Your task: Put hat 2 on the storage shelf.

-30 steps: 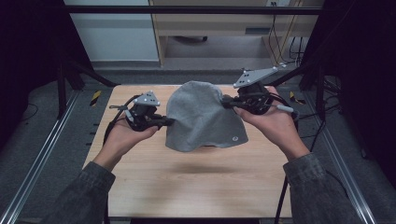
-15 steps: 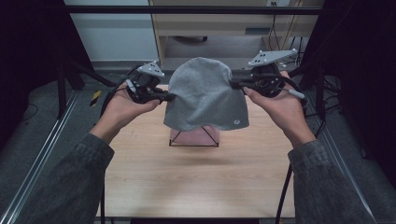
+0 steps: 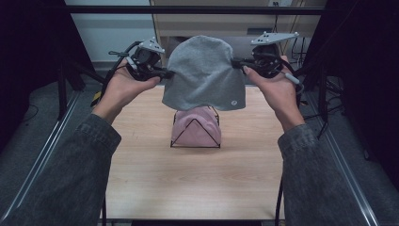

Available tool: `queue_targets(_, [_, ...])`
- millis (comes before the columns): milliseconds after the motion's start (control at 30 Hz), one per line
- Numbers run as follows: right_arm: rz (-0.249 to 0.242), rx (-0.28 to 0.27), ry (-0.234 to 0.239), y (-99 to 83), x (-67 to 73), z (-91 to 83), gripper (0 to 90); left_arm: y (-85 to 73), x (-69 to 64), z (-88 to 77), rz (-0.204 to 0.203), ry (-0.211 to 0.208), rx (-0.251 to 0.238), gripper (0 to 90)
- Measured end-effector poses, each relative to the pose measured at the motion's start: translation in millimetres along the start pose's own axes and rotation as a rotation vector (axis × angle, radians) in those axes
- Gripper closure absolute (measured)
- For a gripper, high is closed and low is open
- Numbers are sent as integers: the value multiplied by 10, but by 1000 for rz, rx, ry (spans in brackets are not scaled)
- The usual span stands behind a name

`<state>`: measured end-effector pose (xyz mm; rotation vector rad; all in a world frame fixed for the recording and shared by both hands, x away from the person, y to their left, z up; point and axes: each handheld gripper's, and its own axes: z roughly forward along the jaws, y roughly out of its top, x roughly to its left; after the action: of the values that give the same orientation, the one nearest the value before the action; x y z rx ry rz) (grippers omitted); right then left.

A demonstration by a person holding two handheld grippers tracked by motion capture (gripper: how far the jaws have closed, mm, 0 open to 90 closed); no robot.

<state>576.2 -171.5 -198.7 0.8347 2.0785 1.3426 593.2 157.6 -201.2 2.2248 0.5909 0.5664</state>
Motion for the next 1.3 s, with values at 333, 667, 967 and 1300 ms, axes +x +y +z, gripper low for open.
queue_targets(333, [11,-17,-18,-75,-136,272,884,-51,265,205,-33,77,-31,875])
queue_targets(667, [35,-20,-21,-173,-216,480,884,-57,281,310,-1,94,-12,875])
queue_targets(967, [43,-44,-20,-149,-199,429,884,-67,245,240,-2,101,-30,875])
queue_targets(1300, [36,-39,-14,-143,-174,411,884,-68,197,177,6,98,-33,875])
